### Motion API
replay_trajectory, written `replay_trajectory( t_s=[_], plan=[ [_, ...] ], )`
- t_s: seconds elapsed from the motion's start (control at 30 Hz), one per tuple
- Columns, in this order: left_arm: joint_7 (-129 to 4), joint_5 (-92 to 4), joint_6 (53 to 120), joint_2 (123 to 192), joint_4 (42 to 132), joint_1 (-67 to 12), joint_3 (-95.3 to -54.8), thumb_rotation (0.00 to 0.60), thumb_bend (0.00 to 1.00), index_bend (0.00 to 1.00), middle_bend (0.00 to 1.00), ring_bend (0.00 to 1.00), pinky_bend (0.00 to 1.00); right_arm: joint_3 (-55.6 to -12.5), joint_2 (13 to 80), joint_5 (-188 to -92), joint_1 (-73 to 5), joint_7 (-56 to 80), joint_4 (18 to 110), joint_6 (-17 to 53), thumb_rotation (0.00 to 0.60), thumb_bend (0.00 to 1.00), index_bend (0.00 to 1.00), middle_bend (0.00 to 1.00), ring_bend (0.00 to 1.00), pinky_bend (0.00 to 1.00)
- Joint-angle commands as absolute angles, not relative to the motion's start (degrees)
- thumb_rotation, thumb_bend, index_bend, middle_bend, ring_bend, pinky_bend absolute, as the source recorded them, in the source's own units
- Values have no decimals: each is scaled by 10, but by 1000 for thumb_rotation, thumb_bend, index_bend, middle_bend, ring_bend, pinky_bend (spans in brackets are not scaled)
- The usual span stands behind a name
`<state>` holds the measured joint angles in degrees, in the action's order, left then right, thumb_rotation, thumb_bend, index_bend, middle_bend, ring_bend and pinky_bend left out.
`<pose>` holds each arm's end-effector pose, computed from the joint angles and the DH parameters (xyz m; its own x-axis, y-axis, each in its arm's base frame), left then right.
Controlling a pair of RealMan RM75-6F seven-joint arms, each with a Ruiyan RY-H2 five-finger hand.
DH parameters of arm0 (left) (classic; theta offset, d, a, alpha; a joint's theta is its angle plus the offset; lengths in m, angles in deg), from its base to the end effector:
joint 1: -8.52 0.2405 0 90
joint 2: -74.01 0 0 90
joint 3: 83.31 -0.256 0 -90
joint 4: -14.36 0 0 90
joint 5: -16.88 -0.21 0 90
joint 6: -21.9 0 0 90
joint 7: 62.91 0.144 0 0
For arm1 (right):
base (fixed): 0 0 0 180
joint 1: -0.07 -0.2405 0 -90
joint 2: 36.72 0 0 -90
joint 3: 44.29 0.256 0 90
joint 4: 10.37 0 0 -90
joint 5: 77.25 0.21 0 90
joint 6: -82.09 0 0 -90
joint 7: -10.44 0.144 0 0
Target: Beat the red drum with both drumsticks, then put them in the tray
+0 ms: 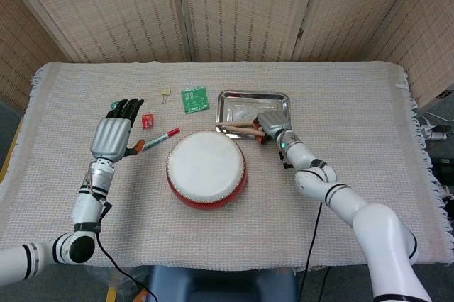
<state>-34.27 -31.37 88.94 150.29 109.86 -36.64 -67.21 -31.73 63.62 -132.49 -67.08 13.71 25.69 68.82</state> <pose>-0.1363 0.3794 0.0875 0.4240 0.0352 0.9050 0.8972 -0.1526 -0.4145 -0.1349 -0.4953 -0.0357 0.4463 -0.5183 0.7295 -0.8941 -0.2237 0.3880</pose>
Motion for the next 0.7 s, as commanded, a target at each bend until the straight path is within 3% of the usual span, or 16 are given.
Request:
replay_trajectory(
  t_s=[0.03,0.23,0.7],
  plan=[
    [-343,-314,889,1502,1099,-366,-672,600,326,0,27,1,205,-318,651,-1322,-683,135,229,699,600,511,829,865,651,708],
    [-346,-317,887,1499,1103,-364,-674,600,326,0,23,0,205,-320,667,-1312,-694,126,195,702,600,393,562,699,524,631],
    [-360,-322,876,1489,1107,-359,-676,600,327,0,10,0,201,-321,687,-1289,-702,91,159,682,600,230,271,391,239,464]
  ],
)
